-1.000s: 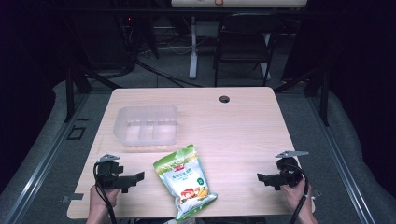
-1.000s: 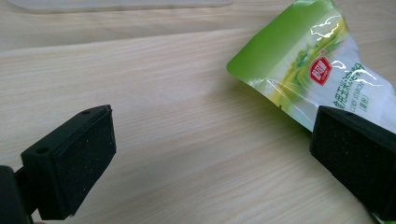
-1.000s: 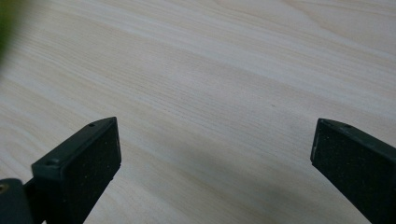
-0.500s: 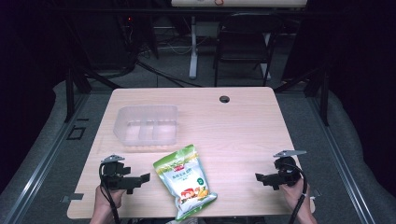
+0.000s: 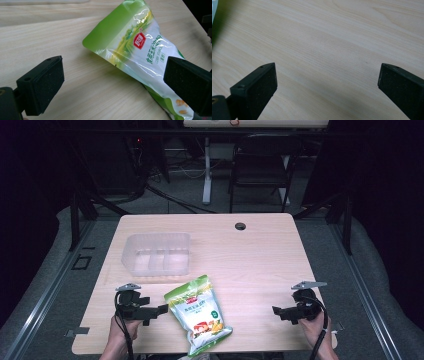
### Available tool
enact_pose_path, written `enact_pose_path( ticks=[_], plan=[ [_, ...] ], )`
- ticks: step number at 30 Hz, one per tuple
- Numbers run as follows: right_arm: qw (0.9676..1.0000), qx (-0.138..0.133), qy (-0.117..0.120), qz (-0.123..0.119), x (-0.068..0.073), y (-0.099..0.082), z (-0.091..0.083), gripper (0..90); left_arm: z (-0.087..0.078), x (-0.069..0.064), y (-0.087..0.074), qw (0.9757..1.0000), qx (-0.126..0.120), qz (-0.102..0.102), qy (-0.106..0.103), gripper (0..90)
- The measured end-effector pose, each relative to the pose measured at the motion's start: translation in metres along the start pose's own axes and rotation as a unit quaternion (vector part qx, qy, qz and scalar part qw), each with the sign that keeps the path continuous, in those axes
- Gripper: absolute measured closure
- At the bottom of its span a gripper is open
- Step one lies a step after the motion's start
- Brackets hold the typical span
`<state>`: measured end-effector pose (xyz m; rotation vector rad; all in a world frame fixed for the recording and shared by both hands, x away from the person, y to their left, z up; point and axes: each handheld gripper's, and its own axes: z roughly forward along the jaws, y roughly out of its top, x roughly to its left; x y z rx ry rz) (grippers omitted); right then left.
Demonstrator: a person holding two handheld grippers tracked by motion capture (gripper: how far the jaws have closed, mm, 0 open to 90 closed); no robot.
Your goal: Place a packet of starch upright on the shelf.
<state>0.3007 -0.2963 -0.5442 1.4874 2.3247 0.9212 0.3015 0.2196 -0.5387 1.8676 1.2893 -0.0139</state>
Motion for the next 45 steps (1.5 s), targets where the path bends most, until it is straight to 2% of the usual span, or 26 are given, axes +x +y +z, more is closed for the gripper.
enact_pose_path(
  ticks=[3,13,21,26,28,33,37,39,41,42,43,44,45],
  plan=[
    [1.0,0.003,-0.001,0.0,-0.002,0.0,0.0,2.2,0.005,-0.001,0.003,1.0,0.003,0.003,0.0,3.8],
    [1.0,-0.001,-0.004,-0.001,0.0,0.0,-0.001,2.5,0.027,-0.005,0.006,0.999,0.043,-0.007,0.003,4.9],
    [1.0,-0.004,-0.004,0.0,0.0,-0.001,-0.002,2.7,0.037,-0.005,0.009,0.9984,0.052,-0.016,-0.011,11.5],
    [1.0,-0.002,-0.007,-0.003,0.0,-0.001,-0.002,2.8,0.042,-0.005,0.011,0.9984,0.051,-0.021,-0.009,17.1],
    [0.9999,-0.007,-0.007,-0.002,-0.001,-0.001,-0.003,3.0,0.043,-0.004,0.011,0.9983,0.051,-0.028,-0.009,22.7],
    [0.9999,-0.007,-0.007,-0.004,0.0,-0.001,-0.004,3.0,0.045,-0.001,0.012,0.9981,0.049,-0.038,-0.006,28.6],
    [0.9999,-0.006,-0.01,-0.003,0.0,-0.001,-0.003,3.3,0.046,0.001,0.013,0.9981,0.04,-0.047,0.001,39.2],
    [0.9999,-0.004,-0.014,-0.003,0.0,-0.001,-0.003,3.6,0.046,0.002,0.013,0.998,0.036,-0.052,0.001,41.7],
    [0.9999,-0.003,-0.012,-0.001,-0.001,-0.001,-0.004,4.1,0.047,0.003,0.013,0.9975,0.034,-0.062,-0.009,48.9],
    [0.9999,-0.003,-0.013,-0.001,-0.001,-0.001,-0.004,4.1,0.047,0.004,0.012,0.9975,0.035,-0.061,-0.012,52.9],
    [0.9999,-0.003,-0.014,-0.002,-0.001,-0.001,-0.004,4.1,0.047,0.004,0.012,0.9977,0.035,-0.058,-0.01,61.5],
    [0.9999,-0.003,-0.014,-0.002,-0.001,-0.001,-0.004,4.1,0.047,0.004,0.012,0.9978,0.034,-0.055,-0.009,61.5],
    [0.9999,-0.001,-0.016,-0.004,-0.001,-0.001,-0.004,4.1,0.047,0.004,0.012,0.9979,0.033,-0.054,-0.009,66.2]
  ],
)
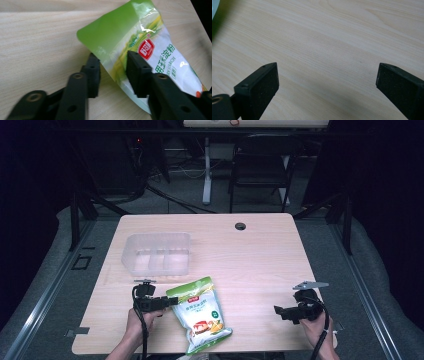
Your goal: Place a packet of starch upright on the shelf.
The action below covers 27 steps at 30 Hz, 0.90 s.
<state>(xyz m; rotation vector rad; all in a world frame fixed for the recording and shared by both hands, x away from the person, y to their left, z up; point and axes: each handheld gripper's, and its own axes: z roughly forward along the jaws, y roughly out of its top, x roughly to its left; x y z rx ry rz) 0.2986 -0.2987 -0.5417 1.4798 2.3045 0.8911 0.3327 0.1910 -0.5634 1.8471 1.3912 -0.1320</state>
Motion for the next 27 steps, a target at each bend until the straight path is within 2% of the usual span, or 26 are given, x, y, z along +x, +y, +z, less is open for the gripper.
enact_pose_path(
  ticks=[1,2,3,4,7,12,17,21,24,25,26,27],
  plan=[
    [1.0,-0.003,0.003,0.001,0.0,0.0,0.001,4.1,0.0,0.0,0.0,1.0,-0.003,0.0,-0.001,70.9],
    [1.0,-0.004,0.004,0.002,0.0,0.0,0.001,4.2,0.001,0.0,0.0,1.0,-0.002,0.002,-0.002,81.3],
    [1.0,-0.004,0.004,0.002,0.0,0.0,0.001,4.2,0.0,0.0,0.0,1.0,-0.003,0.006,-0.003,81.3],
    [1.0,-0.001,0.003,0.001,0.0,0.0,0.001,4.2,0.001,-0.001,0.0,1.0,-0.004,0.006,-0.005,85.4],
    [1.0,-0.003,0.005,0.002,0.0,0.0,0.0,4.3,0.001,-0.005,0.001,0.9995,-0.003,0.032,0.006,89.8],
    [1.0,-0.005,0.005,0.002,0.0,0.0,0.0,4.3,-0.005,-0.007,0.004,0.998,-0.004,0.062,0.003,90.0],
    [1.0,-0.006,0.006,0.002,0.0,-0.001,-0.002,4.4,-0.015,0.0,0.009,0.9971,-0.007,0.075,0.007,90.0],
    [1.0,-0.005,0.006,0.001,0.0,-0.001,-0.002,4.4,-0.025,0.011,0.01,0.9976,-0.008,0.068,0.005,90.0],
    [1.0,-0.005,0.006,0.002,0.0,-0.001,-0.001,4.4,-0.024,0.016,0.009,0.9981,-0.006,0.061,-0.003,89.2],
    [1.0,-0.006,0.006,0.002,0.001,-0.001,-0.001,4.4,-0.023,0.016,0.009,0.9981,-0.003,0.061,-0.007,81.5],
    [1.0,-0.006,0.006,0.002,0.001,-0.001,-0.001,4.4,-0.022,0.017,0.009,0.9984,-0.001,0.056,-0.012,81.5],
    [1.0,-0.005,0.005,0.002,0.001,-0.001,-0.001,4.4,-0.02,0.017,0.01,0.9984,0.001,0.054,-0.018,75.1]
  ],
)
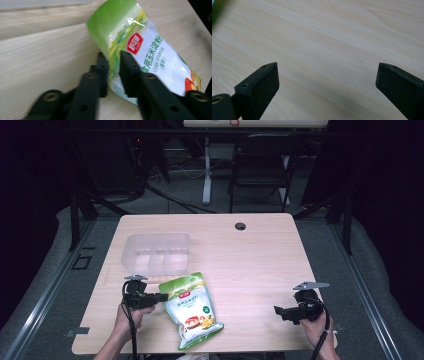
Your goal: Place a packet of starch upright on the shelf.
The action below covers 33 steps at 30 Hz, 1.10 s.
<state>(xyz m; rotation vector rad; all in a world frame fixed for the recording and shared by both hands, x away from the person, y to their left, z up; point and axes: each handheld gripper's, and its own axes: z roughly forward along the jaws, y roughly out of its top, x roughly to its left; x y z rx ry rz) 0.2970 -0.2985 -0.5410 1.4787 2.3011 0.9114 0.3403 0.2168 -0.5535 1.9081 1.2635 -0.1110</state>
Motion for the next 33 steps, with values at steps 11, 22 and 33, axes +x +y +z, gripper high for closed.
enact_pose_path(
  ticks=[11,22,33],
  plan=[
    [1.0,0.001,0.003,-0.002,0.0,0.0,0.001,4.6,0.015,0.007,0.003,0.9995,0.007,-0.026,-0.018,59.0],
    [1.0,0.004,0.005,-0.003,0.001,0.0,0.001,4.8,0.018,0.008,0.006,0.9995,0.018,-0.011,-0.025,78.9],
    [0.9999,0.004,0.012,-0.003,0.0,0.0,0.002,5.0,0.014,-0.014,0.009,0.9969,0.023,0.068,0.034,89.0]
  ],
)
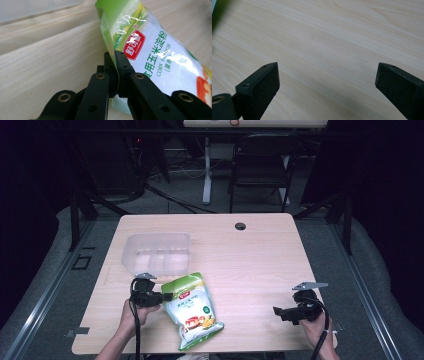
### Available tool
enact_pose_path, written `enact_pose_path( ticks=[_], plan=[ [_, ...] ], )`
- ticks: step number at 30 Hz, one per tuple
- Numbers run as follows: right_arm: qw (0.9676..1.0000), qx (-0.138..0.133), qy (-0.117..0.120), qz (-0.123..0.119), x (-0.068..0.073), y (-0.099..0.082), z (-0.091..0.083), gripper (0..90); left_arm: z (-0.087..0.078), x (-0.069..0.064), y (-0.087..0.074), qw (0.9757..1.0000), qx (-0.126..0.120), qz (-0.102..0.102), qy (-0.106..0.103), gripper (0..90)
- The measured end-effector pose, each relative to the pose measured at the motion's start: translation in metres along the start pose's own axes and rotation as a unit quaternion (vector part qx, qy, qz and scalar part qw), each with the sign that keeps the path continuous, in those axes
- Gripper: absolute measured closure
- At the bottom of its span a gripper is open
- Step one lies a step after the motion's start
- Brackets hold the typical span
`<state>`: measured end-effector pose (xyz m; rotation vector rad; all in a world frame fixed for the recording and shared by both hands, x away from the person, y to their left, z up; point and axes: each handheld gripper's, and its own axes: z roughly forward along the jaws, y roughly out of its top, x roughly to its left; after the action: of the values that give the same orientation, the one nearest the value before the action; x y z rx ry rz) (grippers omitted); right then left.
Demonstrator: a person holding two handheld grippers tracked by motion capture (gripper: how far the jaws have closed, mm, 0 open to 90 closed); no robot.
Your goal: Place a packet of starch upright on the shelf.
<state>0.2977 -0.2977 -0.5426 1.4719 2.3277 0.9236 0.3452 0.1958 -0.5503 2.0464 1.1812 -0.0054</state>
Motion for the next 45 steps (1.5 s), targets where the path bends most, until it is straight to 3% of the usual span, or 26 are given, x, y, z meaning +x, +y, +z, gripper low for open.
enact_pose_path(
  ticks=[3,8,14,21,45],
  plan=[
    [1.0,0.003,-0.002,0.003,-0.002,-0.001,0.0,5.0,-0.002,-0.003,0.001,0.9999,-0.009,0.006,0.003,89.2],
    [1.0,0.004,-0.002,0.001,-0.002,-0.001,0.0,5.1,-0.007,-0.001,0.002,0.9997,-0.018,-0.003,-0.016,89.7],
    [1.0,0.003,-0.002,0.002,-0.002,-0.001,0.0,5.1,-0.021,-0.003,0.003,0.9987,-0.046,-0.005,-0.021,89.8],
    [1.0,0.003,-0.001,0.003,-0.003,-0.001,0.0,5.2,-0.032,0.003,0.002,0.9985,-0.048,-0.007,-0.025,89.9],
    [1.0,0.004,-0.003,0.004,-0.001,-0.001,0.001,5.8,-0.07,-0.003,0.005,0.9958,-0.084,0.012,-0.035,90.0]
  ],
)
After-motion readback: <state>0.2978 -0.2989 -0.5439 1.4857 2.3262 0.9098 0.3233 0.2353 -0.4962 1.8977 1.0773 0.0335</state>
